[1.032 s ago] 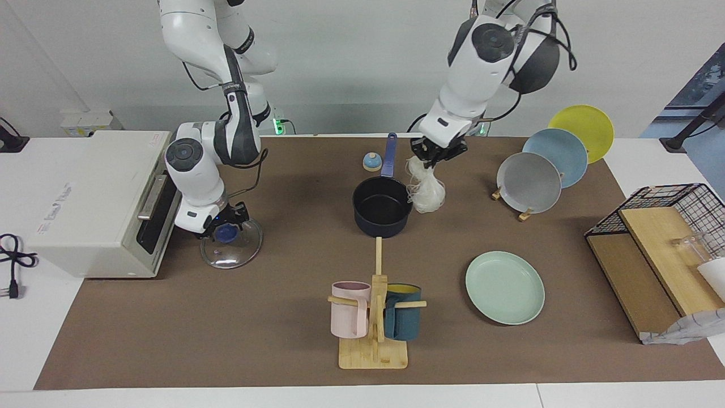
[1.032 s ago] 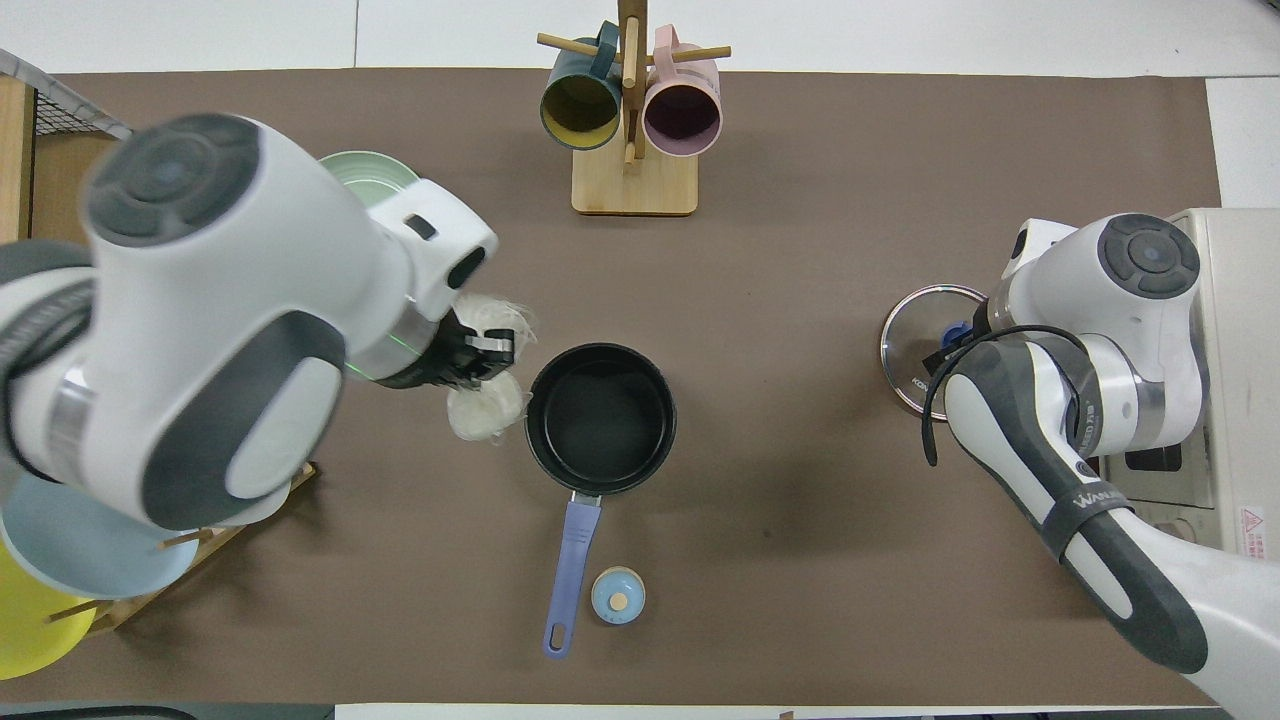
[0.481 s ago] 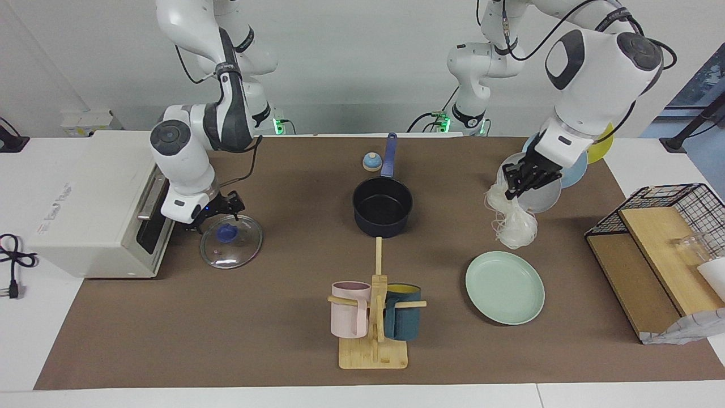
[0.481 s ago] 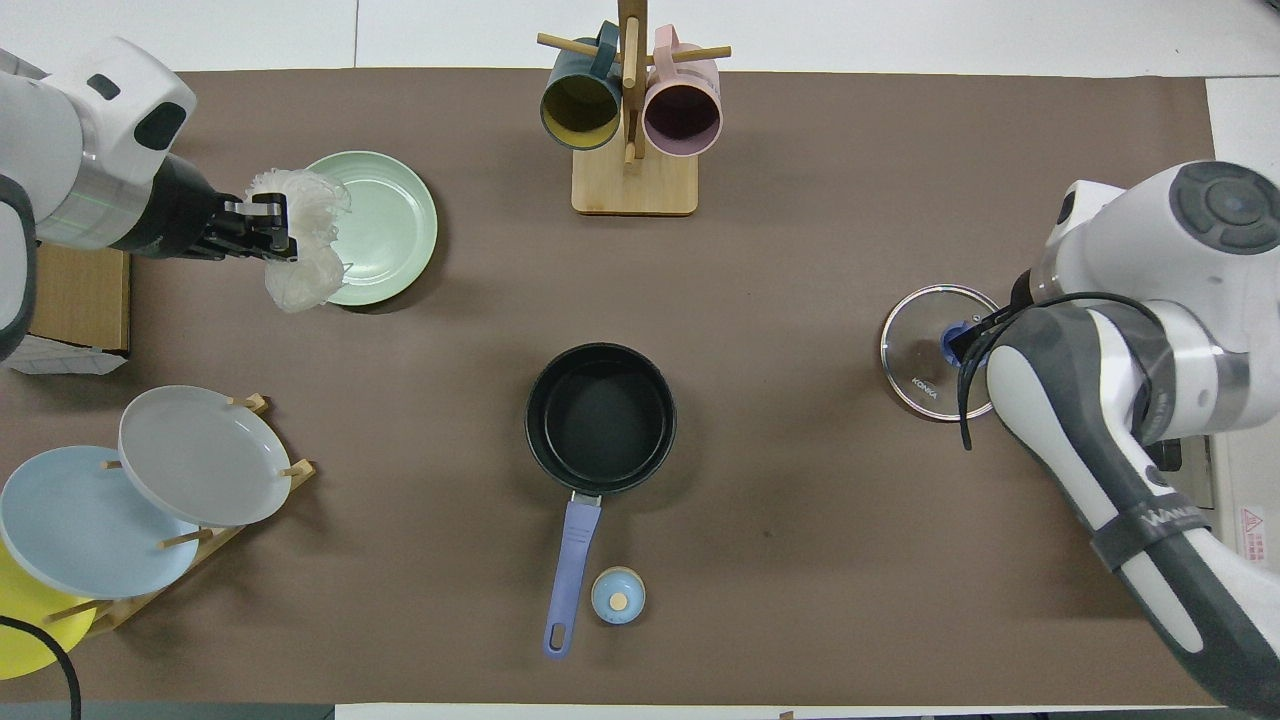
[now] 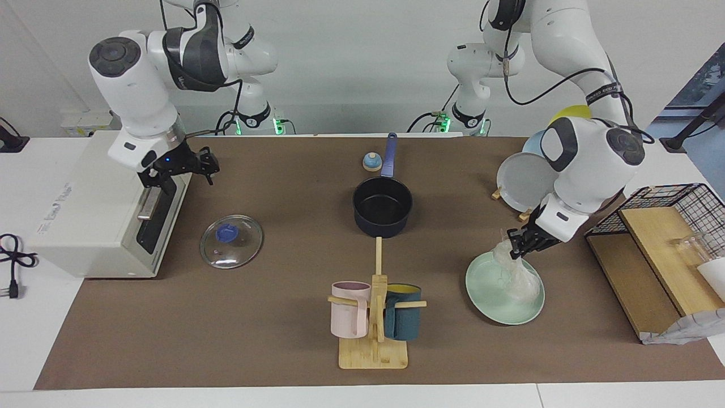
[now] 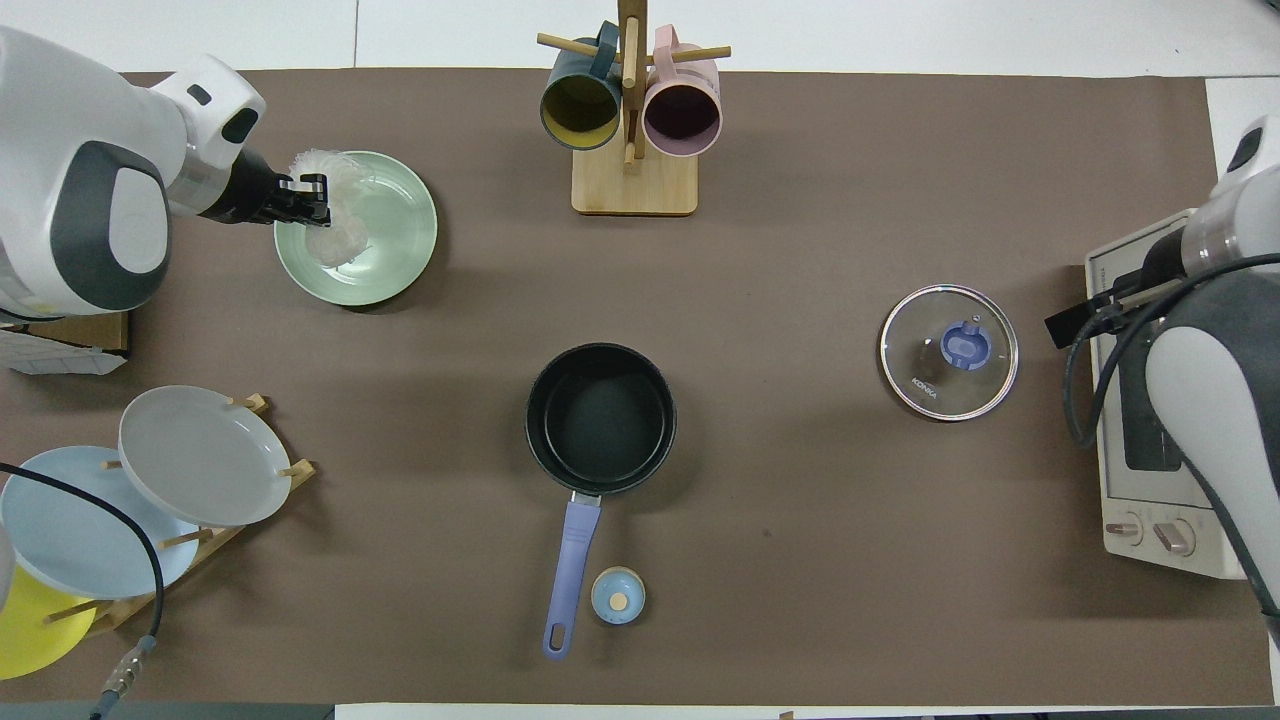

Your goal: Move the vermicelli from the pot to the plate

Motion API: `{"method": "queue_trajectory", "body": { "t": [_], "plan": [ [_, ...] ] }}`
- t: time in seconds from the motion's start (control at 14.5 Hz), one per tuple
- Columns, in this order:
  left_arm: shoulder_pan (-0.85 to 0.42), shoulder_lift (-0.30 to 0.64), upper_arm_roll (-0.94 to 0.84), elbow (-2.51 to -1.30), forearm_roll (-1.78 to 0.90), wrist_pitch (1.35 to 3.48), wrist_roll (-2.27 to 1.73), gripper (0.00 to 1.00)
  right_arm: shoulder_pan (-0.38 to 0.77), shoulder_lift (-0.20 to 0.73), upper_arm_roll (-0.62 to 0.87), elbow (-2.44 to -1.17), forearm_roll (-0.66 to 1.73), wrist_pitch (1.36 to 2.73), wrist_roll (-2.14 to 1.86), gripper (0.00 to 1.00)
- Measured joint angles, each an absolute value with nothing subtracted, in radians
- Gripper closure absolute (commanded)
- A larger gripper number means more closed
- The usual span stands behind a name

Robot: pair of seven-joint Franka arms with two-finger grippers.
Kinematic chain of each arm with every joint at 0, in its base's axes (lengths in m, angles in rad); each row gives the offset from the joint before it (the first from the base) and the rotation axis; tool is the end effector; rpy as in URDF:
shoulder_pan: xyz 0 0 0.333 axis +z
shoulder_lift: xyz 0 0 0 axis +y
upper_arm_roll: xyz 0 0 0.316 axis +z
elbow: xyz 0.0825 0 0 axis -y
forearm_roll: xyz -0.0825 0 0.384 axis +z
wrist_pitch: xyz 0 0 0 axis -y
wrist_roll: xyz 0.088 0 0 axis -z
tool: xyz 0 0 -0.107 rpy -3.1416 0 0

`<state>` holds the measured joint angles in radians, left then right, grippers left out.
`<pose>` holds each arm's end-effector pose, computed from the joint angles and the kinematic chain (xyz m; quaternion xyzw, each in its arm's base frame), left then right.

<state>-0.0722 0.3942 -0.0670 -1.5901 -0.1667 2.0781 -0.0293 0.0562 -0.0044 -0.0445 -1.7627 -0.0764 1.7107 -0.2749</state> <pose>0.6732 -0.0971 0.4174 0.9950 -0.0146 0.0394 0.0909 0.5567 -0.0007 0.5480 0.9879 0.1488 -0.0285 0.0341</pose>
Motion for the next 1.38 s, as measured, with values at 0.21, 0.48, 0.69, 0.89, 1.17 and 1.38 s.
{"method": "queue_trajectory", "body": {
  "t": [0.21,0.48,0.69,0.89,1.17,1.38],
  "plan": [
    [-0.072,0.423,-0.07,-1.632,-0.167,2.147,0.0,1.0,0.055,-0.056,-0.046,-1.728,-0.062,1.622,-0.218,0.0],
    [-0.073,0.453,-0.072,-1.662,-0.148,2.227,0.026,1.0,0.044,-0.072,-0.049,-1.697,-0.058,1.562,-0.159,0.0],
    [-0.074,0.458,-0.073,-1.684,-0.116,2.249,0.044,0.0,0.043,-0.059,-0.047,-1.696,-0.051,1.562,-0.122,0.0],
    [-0.072,0.439,-0.07,-1.679,-0.101,2.226,0.044,0.0,0.056,-0.041,-0.037,-1.68,-0.044,1.553,-0.08,0.0],
    [-0.069,0.301,-0.037,-1.653,-0.1,2.048,0.033,0.0,0.056,0.042,-0.044,-1.551,-0.044,1.463,-0.068,0.0],
    [-0.066,0.162,-0.017,-1.636,-0.099,1.897,0.005,0.0,0.055,0.031,-0.047,-1.548,-0.044,1.437,-0.068,0.0]
  ]
}}
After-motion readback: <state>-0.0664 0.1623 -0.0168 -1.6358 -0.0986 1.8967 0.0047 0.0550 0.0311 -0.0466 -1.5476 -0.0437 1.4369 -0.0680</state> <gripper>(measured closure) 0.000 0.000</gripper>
